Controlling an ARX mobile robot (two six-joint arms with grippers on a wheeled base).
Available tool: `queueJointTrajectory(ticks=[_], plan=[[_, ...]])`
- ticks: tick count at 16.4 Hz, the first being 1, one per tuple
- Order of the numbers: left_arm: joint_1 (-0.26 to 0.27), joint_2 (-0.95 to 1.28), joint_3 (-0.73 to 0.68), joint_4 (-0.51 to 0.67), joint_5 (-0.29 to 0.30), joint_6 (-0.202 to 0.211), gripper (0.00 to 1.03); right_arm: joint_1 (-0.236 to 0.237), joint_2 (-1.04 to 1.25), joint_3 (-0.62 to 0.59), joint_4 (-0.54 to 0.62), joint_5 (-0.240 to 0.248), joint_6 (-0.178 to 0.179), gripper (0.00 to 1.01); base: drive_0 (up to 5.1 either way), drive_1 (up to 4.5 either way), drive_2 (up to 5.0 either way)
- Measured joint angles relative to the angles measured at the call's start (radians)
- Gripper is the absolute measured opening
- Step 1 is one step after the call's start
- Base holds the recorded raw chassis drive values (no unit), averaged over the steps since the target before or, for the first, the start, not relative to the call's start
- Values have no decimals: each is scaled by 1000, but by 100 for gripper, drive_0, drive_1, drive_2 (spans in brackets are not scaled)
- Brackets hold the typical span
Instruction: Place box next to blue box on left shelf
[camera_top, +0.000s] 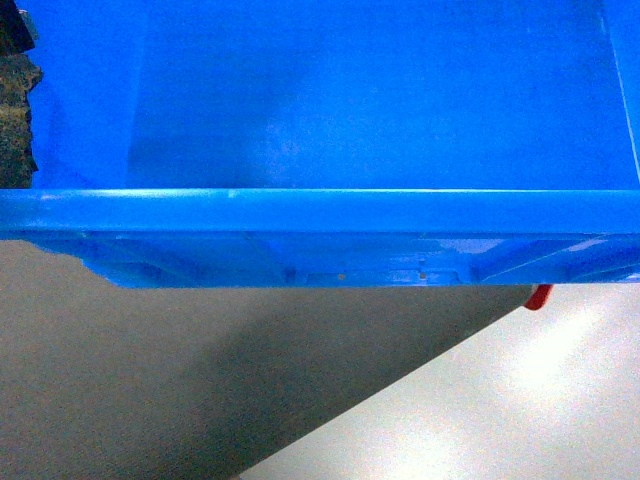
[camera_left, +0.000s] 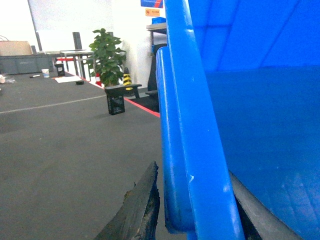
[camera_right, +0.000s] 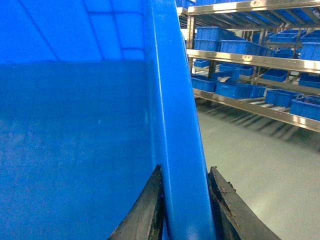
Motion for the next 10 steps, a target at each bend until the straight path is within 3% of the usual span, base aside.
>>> queueJointTrajectory(ticks=[10], plan=[[0, 0, 0, 0, 0, 0, 29, 0, 0, 0, 1, 0, 0, 18, -157, -157, -157]])
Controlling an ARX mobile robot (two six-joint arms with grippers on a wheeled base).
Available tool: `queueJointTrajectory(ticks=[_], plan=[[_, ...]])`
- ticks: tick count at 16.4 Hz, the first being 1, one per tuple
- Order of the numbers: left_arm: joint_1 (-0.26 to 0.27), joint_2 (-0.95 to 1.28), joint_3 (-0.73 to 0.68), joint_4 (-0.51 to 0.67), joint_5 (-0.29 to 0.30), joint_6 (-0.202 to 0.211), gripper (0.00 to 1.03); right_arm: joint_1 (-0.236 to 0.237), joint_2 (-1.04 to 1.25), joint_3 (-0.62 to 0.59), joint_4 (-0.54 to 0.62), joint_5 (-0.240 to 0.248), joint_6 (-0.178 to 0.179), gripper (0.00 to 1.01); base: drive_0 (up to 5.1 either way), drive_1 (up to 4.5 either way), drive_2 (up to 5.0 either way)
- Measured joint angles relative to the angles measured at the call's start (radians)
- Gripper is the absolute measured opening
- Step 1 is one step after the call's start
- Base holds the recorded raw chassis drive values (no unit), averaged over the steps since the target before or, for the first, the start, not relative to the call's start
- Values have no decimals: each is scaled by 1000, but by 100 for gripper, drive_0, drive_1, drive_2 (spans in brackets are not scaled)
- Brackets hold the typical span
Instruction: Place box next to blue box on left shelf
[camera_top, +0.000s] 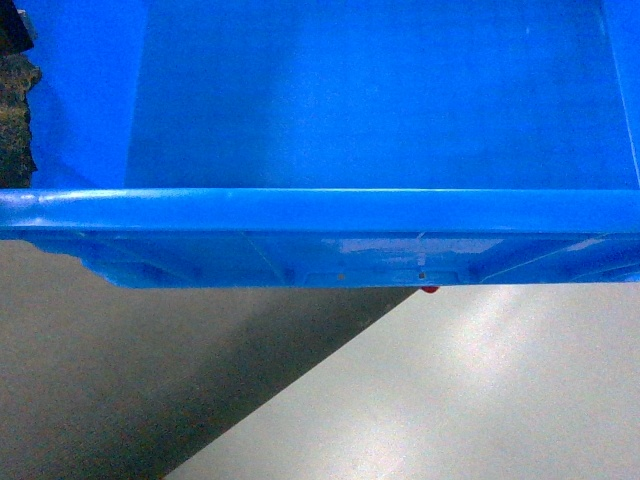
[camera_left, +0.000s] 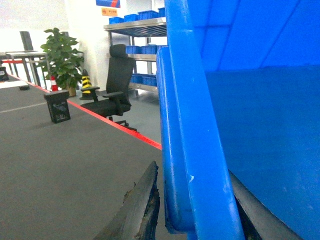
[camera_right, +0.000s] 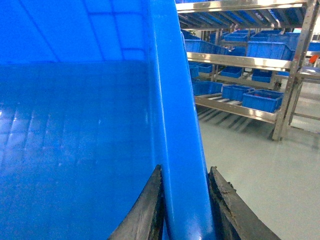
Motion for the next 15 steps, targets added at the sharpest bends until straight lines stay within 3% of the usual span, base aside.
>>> queueJointTrajectory(ticks=[15], plan=[[0, 0, 0, 0, -1, 0, 29, 0, 0, 0, 0, 0, 0, 18, -164, -164, -164]])
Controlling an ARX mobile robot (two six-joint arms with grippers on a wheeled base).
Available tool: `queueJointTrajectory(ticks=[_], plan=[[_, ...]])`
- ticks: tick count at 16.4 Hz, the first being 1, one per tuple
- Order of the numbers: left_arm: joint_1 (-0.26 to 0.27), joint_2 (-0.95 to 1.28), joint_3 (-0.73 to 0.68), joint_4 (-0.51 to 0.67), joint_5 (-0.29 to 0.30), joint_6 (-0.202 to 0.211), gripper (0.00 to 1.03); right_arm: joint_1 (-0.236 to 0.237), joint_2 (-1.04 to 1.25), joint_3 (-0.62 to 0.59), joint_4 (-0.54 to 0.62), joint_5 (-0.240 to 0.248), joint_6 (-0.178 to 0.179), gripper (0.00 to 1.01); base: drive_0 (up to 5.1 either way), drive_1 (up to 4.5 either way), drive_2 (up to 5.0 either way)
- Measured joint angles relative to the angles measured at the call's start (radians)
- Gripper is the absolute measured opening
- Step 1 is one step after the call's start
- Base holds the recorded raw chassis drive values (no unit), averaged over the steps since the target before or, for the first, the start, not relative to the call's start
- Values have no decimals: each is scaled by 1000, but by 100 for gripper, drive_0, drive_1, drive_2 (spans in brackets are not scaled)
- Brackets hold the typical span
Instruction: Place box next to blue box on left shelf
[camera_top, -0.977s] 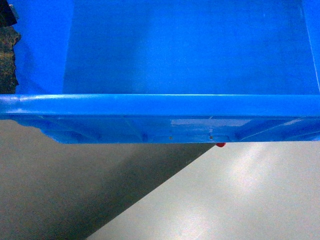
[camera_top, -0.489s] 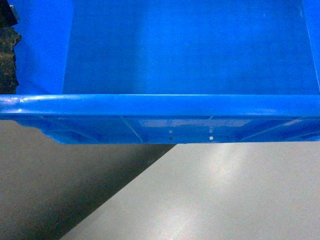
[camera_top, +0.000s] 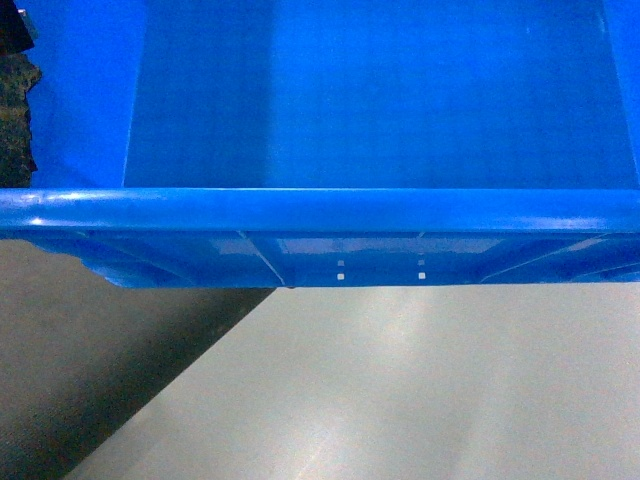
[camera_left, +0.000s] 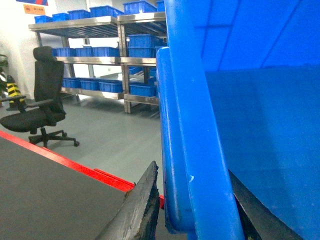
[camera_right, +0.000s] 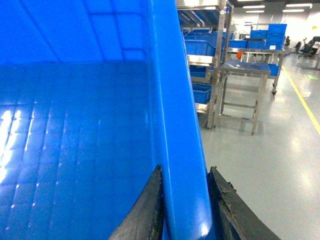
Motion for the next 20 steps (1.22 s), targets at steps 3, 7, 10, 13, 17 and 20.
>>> queueJointTrajectory(ticks=[3, 7, 10, 13, 17, 20], plan=[[0, 0, 0, 0, 0, 0, 29, 0, 0, 0, 0, 0, 0, 18, -164, -164, -164], [0, 0, 0, 0, 0, 0, 29, 0, 0, 0, 0, 0, 0, 18, -166, -166, -166], [0, 0, 0, 0, 0, 0, 29, 0, 0, 0, 0, 0, 0, 18, -161, -161, -161], [0, 0, 0, 0, -1, 0, 29, 0, 0, 0, 0, 0, -1, 18, -158, -158, -158], [0, 0, 0, 0, -1, 0, 29, 0, 0, 0, 0, 0, -1, 18, -164, -164, -164], [0, 0, 0, 1, -1, 0, 29, 0, 0, 0, 0, 0, -1, 18, -167, -167, -167]])
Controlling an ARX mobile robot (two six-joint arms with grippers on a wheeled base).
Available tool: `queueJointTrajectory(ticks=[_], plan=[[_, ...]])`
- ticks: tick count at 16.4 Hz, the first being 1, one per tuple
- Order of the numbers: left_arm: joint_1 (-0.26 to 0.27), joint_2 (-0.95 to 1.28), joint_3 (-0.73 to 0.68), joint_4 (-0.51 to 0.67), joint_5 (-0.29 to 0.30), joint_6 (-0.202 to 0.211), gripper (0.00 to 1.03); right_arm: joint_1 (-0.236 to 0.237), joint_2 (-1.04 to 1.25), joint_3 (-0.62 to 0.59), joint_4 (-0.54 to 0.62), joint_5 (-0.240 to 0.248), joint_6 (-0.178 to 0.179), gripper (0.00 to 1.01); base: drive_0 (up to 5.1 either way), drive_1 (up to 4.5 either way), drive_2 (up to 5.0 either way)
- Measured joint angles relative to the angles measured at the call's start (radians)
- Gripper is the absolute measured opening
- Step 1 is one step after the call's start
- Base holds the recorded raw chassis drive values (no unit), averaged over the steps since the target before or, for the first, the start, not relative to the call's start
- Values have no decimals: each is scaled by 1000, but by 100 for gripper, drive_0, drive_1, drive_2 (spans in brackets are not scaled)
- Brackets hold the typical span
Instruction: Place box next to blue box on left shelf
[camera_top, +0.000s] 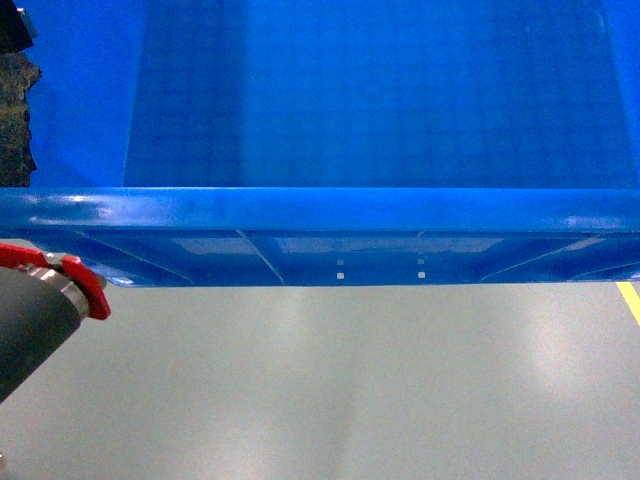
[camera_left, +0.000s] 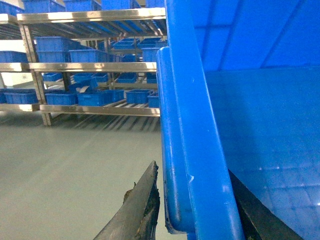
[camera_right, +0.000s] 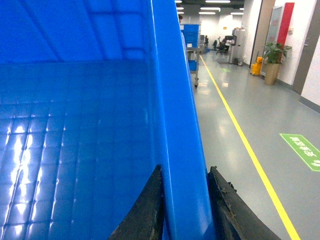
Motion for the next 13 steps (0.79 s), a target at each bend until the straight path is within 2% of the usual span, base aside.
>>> queueJointTrajectory(ticks=[5, 13], plan=[[0, 0, 0, -1, 0, 0, 29, 0, 0, 0, 0, 0, 0, 18, -158, -158, -158], [0, 0, 0, 0, -3, 0, 29, 0, -1, 0, 1, -1, -1, 18, -51, -51, -51]])
